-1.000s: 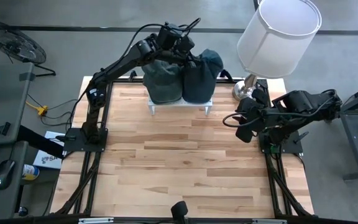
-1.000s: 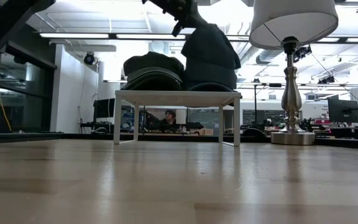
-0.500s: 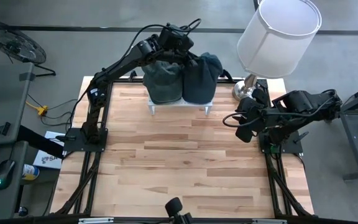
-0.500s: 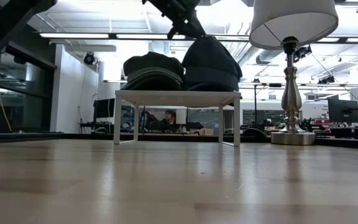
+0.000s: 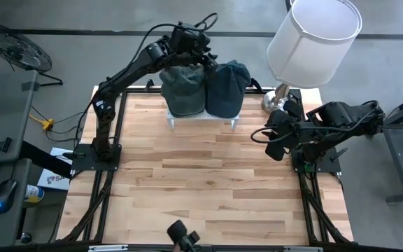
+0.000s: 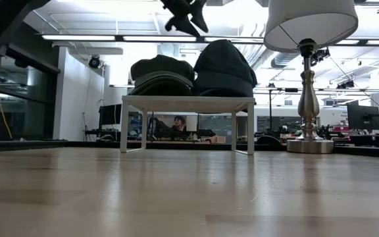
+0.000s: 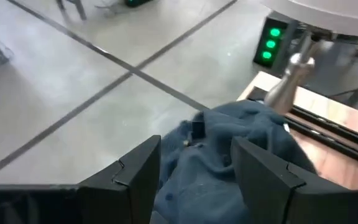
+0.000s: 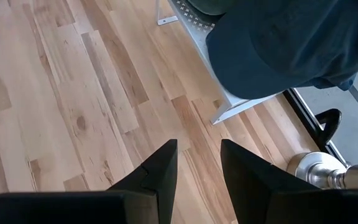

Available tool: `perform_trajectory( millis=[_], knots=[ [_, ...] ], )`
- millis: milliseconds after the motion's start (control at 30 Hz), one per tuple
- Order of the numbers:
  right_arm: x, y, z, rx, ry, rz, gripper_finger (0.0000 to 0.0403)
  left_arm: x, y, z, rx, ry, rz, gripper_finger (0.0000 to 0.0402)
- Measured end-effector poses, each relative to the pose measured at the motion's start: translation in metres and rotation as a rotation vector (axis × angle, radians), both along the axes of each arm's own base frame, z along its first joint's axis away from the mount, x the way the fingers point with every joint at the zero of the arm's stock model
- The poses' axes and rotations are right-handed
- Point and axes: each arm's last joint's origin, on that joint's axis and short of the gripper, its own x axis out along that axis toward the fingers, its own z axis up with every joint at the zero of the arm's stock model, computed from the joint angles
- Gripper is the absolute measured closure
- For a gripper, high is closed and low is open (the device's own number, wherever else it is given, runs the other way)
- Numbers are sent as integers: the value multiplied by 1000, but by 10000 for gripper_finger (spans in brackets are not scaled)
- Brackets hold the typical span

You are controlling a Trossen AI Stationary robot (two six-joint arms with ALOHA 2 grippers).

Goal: Pick & Place hat
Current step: Return to Home Position

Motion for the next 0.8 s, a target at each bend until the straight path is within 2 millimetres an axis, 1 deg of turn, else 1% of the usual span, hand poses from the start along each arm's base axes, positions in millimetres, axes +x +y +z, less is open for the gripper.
perform_trajectory(
  millis=[167, 267, 433, 500, 633, 700, 800],
  knots=[
    [0, 0, 0, -6, 0, 0, 286, -14, -9, 18, 29, -33, -5, 208],
    [0, -1, 0, -27, -1, 1, 286, -23, -20, 29, 43, -49, -14, 208],
    [-7, -4, 5, -68, -17, 31, 286, -40, -52, 47, 87, -9, -84, 208],
    [-12, -6, 9, -89, -54, 21, 286, -46, -65, 49, 80, 28, -114, 208],
    [-22, -7, 15, -120, -129, 26, 286, -57, -88, 48, 39, 117, -158, 208],
    [-27, -6, 10, -112, -160, 41, 286, -62, -100, 48, 22, 155, -181, 208],
    [-33, -3, -11, -85, -203, 70, 286, -67, -119, 48, 8, 191, -203, 208]
  ],
)
